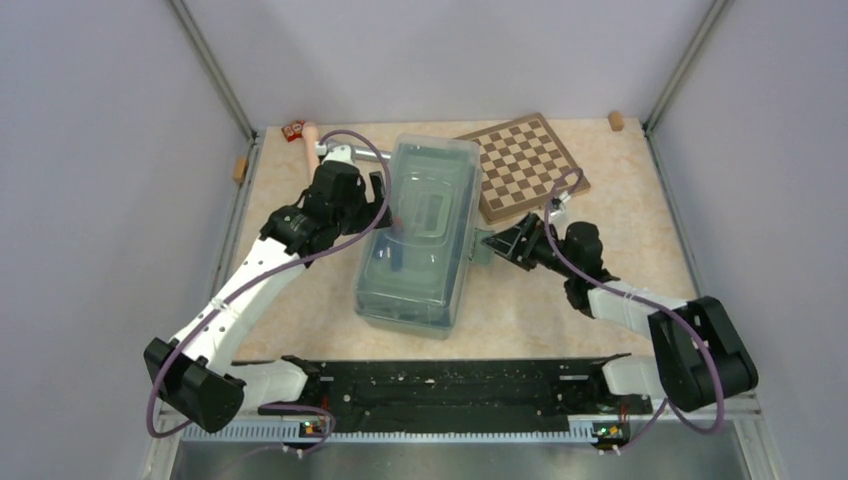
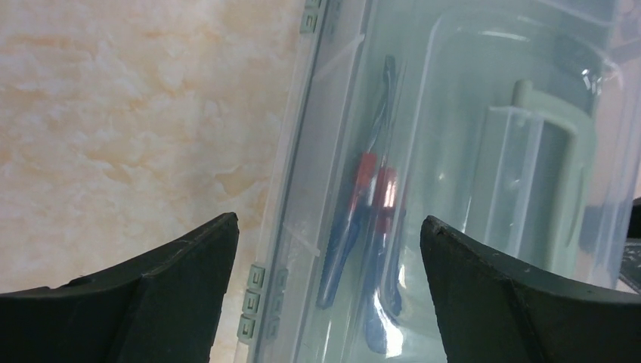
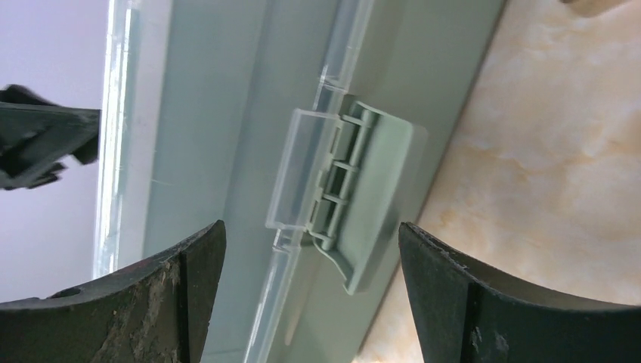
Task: Pack the tool kit
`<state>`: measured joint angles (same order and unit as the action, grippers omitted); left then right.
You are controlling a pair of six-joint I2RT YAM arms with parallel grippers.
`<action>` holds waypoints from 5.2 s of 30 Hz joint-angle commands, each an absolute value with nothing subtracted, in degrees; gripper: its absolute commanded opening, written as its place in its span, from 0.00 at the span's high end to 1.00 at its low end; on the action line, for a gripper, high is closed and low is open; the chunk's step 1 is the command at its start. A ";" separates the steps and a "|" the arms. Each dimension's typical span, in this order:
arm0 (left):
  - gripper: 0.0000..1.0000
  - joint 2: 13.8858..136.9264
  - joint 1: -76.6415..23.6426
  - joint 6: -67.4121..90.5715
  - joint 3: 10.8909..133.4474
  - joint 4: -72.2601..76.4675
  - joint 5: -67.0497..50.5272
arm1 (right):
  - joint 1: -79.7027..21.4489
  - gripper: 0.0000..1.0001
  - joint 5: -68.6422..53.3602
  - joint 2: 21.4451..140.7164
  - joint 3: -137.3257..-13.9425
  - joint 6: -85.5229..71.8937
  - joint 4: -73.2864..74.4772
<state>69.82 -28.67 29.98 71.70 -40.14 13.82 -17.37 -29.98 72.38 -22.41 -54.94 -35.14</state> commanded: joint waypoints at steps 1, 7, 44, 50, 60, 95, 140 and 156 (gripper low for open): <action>0.06 67.19 -28.70 32.08 69.26 -36.22 11.38 | -17.02 0.18 -35.98 77.95 -22.47 -59.50 -52.83; 0.06 67.19 -28.80 32.49 68.05 -36.22 10.89 | -17.04 0.19 -38.74 85.21 -22.08 -64.61 -64.57; 0.08 69.43 -31.52 34.80 67.23 -34.12 10.23 | -20.15 0.11 -43.12 101.29 -26.28 -79.81 -98.64; 0.08 69.50 -31.81 34.72 67.43 -34.10 10.54 | -20.10 0.21 -44.07 99.17 -25.90 -80.41 -98.61; 0.08 69.38 -32.03 34.63 67.37 -34.75 12.00 | -19.66 0.26 -43.94 95.16 -24.29 -80.11 -91.41; 0.09 67.69 -32.93 35.16 67.28 -34.83 13.59 | -22.06 0.58 -39.25 84.06 -27.28 -66.98 -60.78; 0.09 69.84 -32.97 38.68 62.80 -29.62 9.00 | -22.40 0.56 -43.62 107.36 -25.21 -76.40 -83.20; 0.08 59.00 -32.21 38.02 62.14 -31.85 21.83 | -13.58 0.38 -44.43 92.68 -24.40 -67.06 -65.21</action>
<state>64.66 -32.56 37.85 61.91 -32.29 16.27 -17.54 -42.02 101.62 -24.40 -75.05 -76.53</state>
